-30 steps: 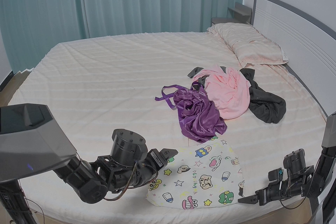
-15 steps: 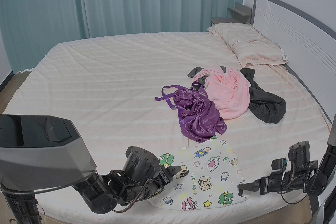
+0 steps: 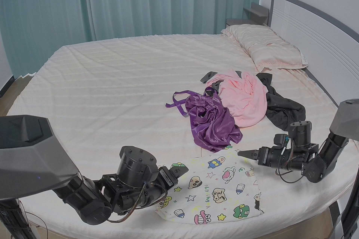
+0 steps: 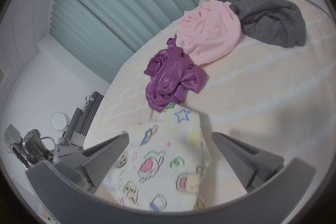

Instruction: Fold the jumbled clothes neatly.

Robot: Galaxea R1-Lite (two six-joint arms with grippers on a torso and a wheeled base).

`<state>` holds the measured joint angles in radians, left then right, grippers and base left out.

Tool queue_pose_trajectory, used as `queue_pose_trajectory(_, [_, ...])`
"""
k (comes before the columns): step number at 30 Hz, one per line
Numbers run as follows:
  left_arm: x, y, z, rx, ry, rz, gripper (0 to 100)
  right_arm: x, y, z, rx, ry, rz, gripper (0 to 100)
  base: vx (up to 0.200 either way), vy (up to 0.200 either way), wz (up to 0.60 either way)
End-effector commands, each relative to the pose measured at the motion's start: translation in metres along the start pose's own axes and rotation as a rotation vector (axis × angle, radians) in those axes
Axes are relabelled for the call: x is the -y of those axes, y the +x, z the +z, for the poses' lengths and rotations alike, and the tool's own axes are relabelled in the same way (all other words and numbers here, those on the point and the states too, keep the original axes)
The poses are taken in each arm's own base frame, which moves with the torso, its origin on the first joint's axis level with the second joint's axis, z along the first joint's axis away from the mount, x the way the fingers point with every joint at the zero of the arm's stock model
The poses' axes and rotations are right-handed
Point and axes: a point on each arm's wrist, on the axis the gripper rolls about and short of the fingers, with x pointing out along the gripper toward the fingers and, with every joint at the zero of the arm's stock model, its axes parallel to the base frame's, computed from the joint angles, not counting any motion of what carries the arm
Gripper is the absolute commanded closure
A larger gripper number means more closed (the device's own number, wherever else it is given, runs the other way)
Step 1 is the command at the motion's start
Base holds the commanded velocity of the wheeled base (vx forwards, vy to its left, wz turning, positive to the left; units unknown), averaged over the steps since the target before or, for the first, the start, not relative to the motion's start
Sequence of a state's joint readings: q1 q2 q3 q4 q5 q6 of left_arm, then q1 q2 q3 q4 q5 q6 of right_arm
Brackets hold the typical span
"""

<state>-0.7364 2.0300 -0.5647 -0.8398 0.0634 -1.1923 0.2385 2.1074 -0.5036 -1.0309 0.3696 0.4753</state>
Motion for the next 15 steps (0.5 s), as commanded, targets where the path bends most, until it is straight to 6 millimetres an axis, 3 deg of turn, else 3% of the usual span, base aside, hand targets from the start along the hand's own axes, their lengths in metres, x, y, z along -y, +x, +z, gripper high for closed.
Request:
queue_pose_trajectory(1, [0.002, -0.009, 0.006, 0.015, -0.010, -0.018, 0, 0.017, 0.050, 0.004, -0.061, 0.033, -0.027, 0, 0.000, 0.000, 0.00])
queue_pose_trajectory(2, [-0.001, -0.005, 0.003, 0.006, -0.008, -0.005, 0, 0.019, 0.061, 0.007, -0.066, 0.035, -0.030, 0, 0.000, 0.000, 0.00])
queue_pose_trajectory(9, [-0.003, -0.001, 0.003, 0.000, -0.008, 0.006, 0, 0.025, 0.082, 0.013, -0.051, 0.029, -0.025, 0, 0.000, 0.000, 0.00])
queue_pose_trajectory(10, [-0.003, -0.001, 0.003, 0.000, -0.008, 0.006, 0, 0.026, 0.082, 0.013, -0.054, 0.030, -0.027, 100, 0.000, 0.000, 0.00])
queue_pose_trajectory(15, [-0.003, 0.000, 0.002, -0.003, -0.007, 0.006, 0, 0.026, 0.083, 0.014, -0.061, 0.036, -0.029, 100, 0.000, 0.000, 0.00])
